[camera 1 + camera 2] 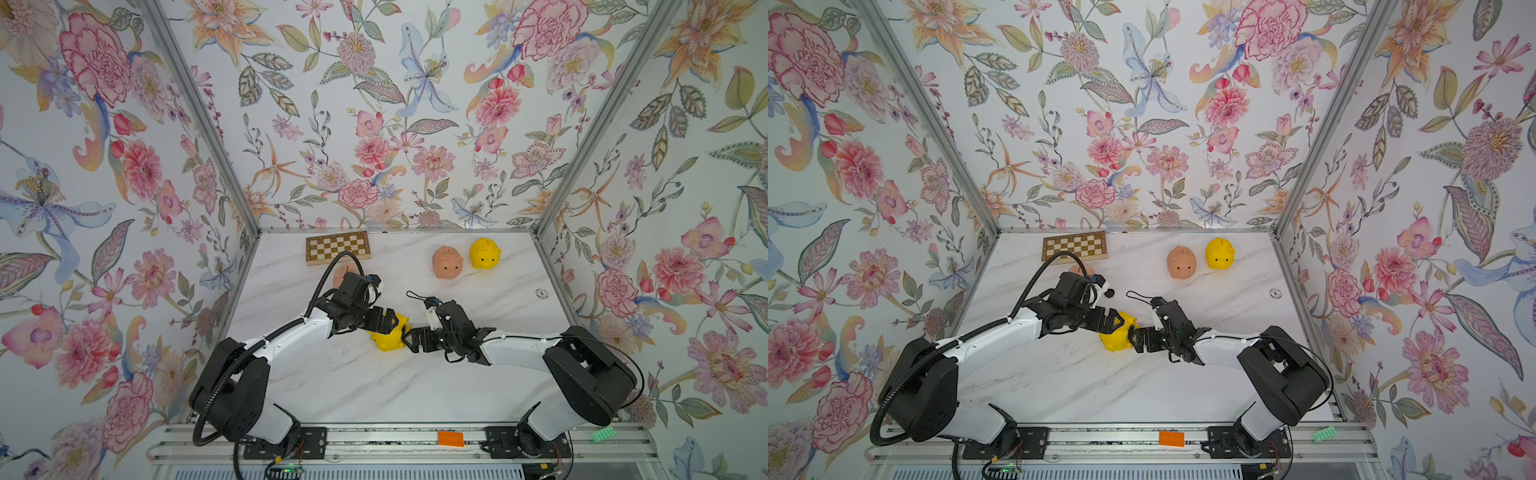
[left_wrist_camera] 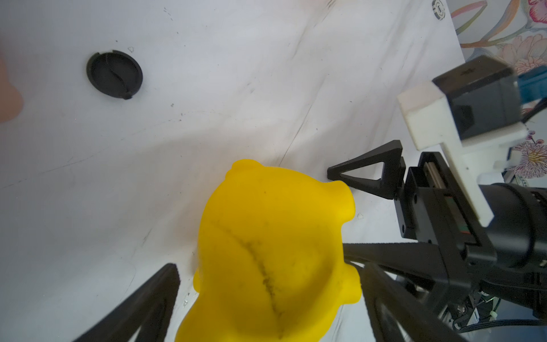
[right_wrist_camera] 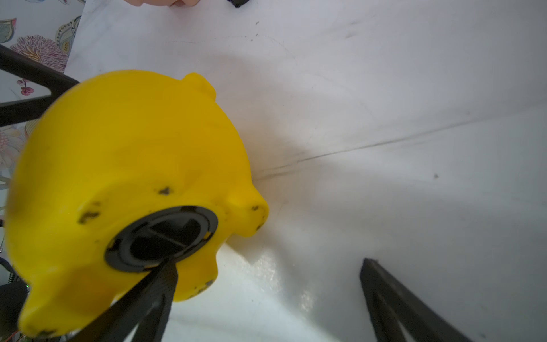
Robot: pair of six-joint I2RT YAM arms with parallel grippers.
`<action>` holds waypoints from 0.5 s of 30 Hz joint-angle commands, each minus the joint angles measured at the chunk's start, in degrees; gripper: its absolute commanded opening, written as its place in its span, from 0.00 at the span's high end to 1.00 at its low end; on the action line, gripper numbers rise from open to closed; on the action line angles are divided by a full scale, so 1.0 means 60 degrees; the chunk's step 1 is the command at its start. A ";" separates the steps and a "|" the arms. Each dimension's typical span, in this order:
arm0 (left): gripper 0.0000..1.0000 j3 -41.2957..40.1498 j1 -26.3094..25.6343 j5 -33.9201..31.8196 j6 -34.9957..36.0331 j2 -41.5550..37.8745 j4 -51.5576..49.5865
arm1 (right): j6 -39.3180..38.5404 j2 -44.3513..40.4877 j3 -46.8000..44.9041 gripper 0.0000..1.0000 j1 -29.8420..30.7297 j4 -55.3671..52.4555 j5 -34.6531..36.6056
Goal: Open piggy banks
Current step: Adjust the piggy bank at the center of the board.
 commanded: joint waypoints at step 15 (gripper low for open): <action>0.01 0.0500 -0.0422 -0.0788 0.0492 0.1188 -0.0425 | -0.0115 0.0251 0.0237 0.01 -0.0102 0.0054 -0.0053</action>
